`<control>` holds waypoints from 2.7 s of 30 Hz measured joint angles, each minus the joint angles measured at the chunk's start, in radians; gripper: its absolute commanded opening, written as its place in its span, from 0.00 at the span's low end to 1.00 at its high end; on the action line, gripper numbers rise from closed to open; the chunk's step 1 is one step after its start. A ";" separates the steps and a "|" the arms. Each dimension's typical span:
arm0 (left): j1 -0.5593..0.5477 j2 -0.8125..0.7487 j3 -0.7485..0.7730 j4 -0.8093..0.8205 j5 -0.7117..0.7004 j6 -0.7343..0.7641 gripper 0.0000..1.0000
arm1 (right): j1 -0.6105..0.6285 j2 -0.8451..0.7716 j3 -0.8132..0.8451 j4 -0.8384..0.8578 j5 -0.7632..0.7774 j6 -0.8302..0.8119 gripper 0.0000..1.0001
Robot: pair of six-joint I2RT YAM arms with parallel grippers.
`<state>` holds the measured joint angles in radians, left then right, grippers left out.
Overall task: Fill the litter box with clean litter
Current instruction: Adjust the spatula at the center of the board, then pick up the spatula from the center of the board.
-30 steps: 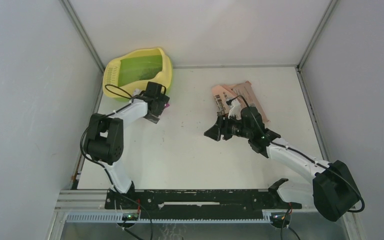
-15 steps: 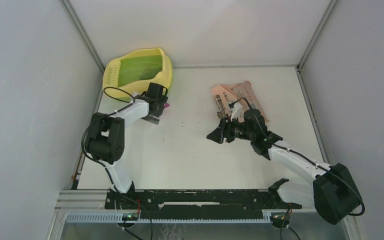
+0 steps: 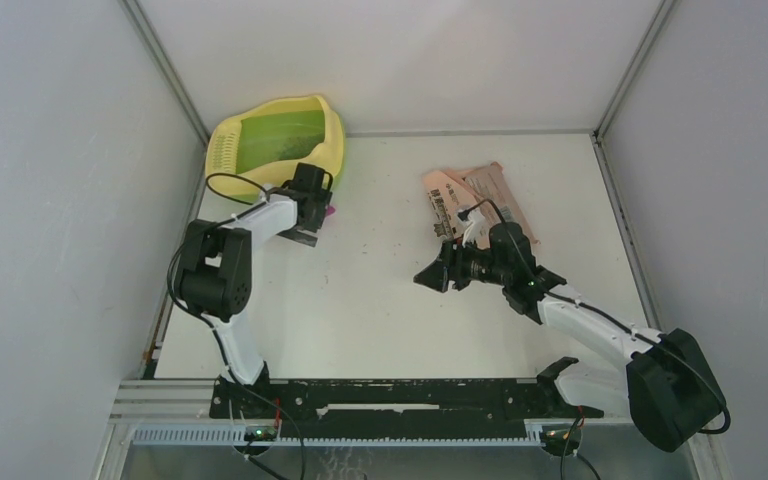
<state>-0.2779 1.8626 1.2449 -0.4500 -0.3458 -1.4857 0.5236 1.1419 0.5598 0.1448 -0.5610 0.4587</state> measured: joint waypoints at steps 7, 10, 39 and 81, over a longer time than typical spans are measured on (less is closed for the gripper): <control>0.008 0.002 0.000 0.001 0.000 -0.001 0.92 | 0.000 -0.005 -0.025 0.013 -0.003 0.003 0.65; 0.010 0.002 -0.003 0.010 0.001 -0.001 0.90 | 0.000 -0.005 -0.030 0.016 -0.006 0.004 0.65; 0.063 -0.332 -0.349 0.083 0.010 -0.015 0.91 | 0.042 0.029 -0.042 0.096 -0.020 0.054 0.64; 0.171 -0.176 -0.341 0.213 0.103 -0.001 0.35 | 0.045 0.124 -0.042 0.151 -0.025 0.064 0.63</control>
<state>-0.1070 1.6863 0.9035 -0.2371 -0.2428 -1.4868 0.5690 1.2663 0.5182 0.2958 -0.5858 0.5232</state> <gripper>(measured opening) 0.498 0.633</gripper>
